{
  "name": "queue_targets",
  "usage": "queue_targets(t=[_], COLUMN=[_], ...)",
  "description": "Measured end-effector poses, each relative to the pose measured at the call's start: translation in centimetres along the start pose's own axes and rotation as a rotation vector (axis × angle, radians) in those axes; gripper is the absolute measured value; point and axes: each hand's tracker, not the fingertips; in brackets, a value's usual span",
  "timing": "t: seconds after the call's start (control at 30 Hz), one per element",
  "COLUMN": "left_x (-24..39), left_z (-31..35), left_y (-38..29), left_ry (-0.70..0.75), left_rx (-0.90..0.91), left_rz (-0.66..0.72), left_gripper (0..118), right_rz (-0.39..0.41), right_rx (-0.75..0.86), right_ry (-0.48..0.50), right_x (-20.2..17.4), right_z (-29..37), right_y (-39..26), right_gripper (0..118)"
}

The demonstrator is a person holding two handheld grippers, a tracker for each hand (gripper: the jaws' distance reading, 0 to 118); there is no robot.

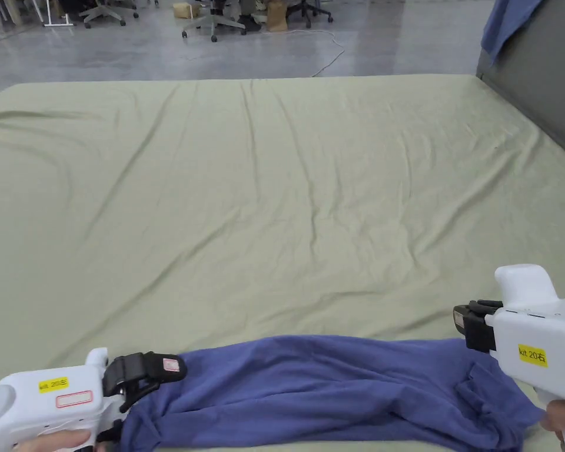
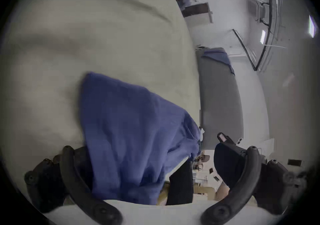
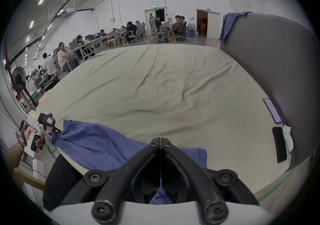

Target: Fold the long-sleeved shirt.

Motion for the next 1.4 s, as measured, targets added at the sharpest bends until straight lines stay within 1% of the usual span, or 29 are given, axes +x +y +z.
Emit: queue_targets(t=[0.03, 0.13, 0.17, 0.2, 0.23, 0.27, 0.3, 0.33, 0.37, 0.4, 0.43, 0.5, 0.57, 0.63, 0.67, 0.7, 0.77, 0.83, 0.87, 0.9, 1.0, 1.1, 1.13, 1.2, 1.27, 1.33, 1.4], left_x=[0.6, 1.3, 1.7, 1.5, 2.3, 3.4, 4.1, 4.2, 3.9, 3.5, 3.3, 4.0, 4.2, 4.3, 4.4, 4.7, 5.1, 4.6, 4.6, 4.3, 4.9, 8.1, 9.5, 12.4, 15.1, 17.7, 19.4], left_z=[-0.5, -1.3, -1.4, -1.2, -1.3, -1.1, -0.8, -0.4, 0.4, 0.9, 1.2, 1.6, 2.6, 3.7, 4.6, 5.4, 7.8, 10.9, 12.1, 13.2, 14.5, 12.8, 11.6, 8.7, 5.2, 1.1, -3.3], left_y=[0.0, 0.0, -0.1, 0.2, -0.2, -0.6, -0.8, -1.1, -0.8, -0.5, -0.4, -0.5, -0.1, 1.0, 1.4, 1.7, 2.5, 3.4, 3.5, 3.8, 3.4, 1.6, 1.0, -0.5, -1.6, -3.0, -3.8], left_ry=[0.028, 0.034, 0.052, 0.097, 0.171, 0.278, 0.384, 0.47, 0.463, 0.368, 0.314, 0.385, 0.36, 0.34, 0.343, 0.358, 0.441, 0.483, 0.532, 0.554, 0.519, 0.42, 0.367, 0.244, 0.16, 0.102, 0.085], left_rx=[0.008, 0.014, 0.01, -0.001, -0.01, -0.017, 0.0, 0.011, 0.032, 0.015, 0.017, 0.063, 0.13, 0.149, 0.16, 0.182, 0.237, 0.288, 0.352, 0.359, 0.335, 0.279, 0.258, 0.225, 0.141, 0.1, 0.035], left_rz=[-0.056, -0.072, -0.1, -0.168, -0.24, -0.32, -0.393, -0.423, -0.4, -0.325, -0.304, -0.379, -0.35, -0.316, -0.324, -0.341, -0.358, -0.306, -0.285, -0.269, -0.262, -0.332, -0.343, -0.347, -0.355, -0.382, -0.408], left_gripper=[118, 118, 118, 117, 109, 80, 46, 14, 14, 14, 14, 13, 13, 13, 13, 13, 13, 13, 13, 13, 13, 13, 13, 13, 13, 13, 13], right_rz=[-0.005, -0.015, -0.016, -0.017, -0.017, -0.017, -0.018, -0.019, -0.021, -0.023, -0.024, -0.027, -0.032, -0.04, -0.043, -0.044, -0.047, -0.046, -0.046, -0.045, -0.043, -0.042, -0.041, -0.04, -0.039, -0.038, -0.044], right_rx=[-0.003, -0.006, -0.006, -0.007, -0.009, -0.011, -0.012, -0.012, -0.014, -0.017, -0.019, -0.018, -0.015, -0.015, -0.015, -0.015, -0.015, -0.017, -0.016, -0.017, -0.017, -0.015, -0.014, -0.013, -0.014, -0.013, -0.011], right_ry=[0.004, 0.016, 0.018, 0.017, 0.016, 0.015, 0.015, 0.017, 0.02, 0.021, 0.02, 0.018, 0.017, 0.012, 0.011, 0.01, 0.005, 0.005, 0.007, 0.01, 0.019, 0.022, 0.024, 0.027, 0.028, 0.03, 0.024], right_x=[0.0, 0.2, 0.1, 0.1, 0.1, 0.2, 0.2, 0.3, 0.3, 0.4, 0.3, 0.4, 0.5, 0.8, 0.9, 0.9, 1.1, 1.1, 1.1, 1.1, 1.0, 0.6, 0.5, 0.4, 0.6, 0.8, 1.1], right_z=[0.0, -0.1, -0.1, -0.2, -0.3, -0.3, -0.3, -0.4, -0.4, -0.5, -0.4, -0.3, -0.1, 0.0, 0.0, 0.1, 0.1, 0.2, 0.2, 0.1, 0.0, 0.0, 0.0, -0.1, -0.3, -0.1, -0.1], right_y=[-0.1, 0.0, -0.1, -0.1, -0.1, -0.1, -0.1, -0.1, -0.1, -0.1, -0.1, -0.2, -0.2, -0.2, -0.2, -0.2, -0.3, -0.3, -0.3, -0.3, -0.1, 0.1, 0.1, 0.2, 0.2, 0.1, -0.1], right_gripper=[0, 0, 0, 0, 0, 0, 0, 0, 0, 0, 0, 0, 0, 0, 0, 0, 0, 0, 0, 0, 0, 0, 0, 0, 0, 0, 0])
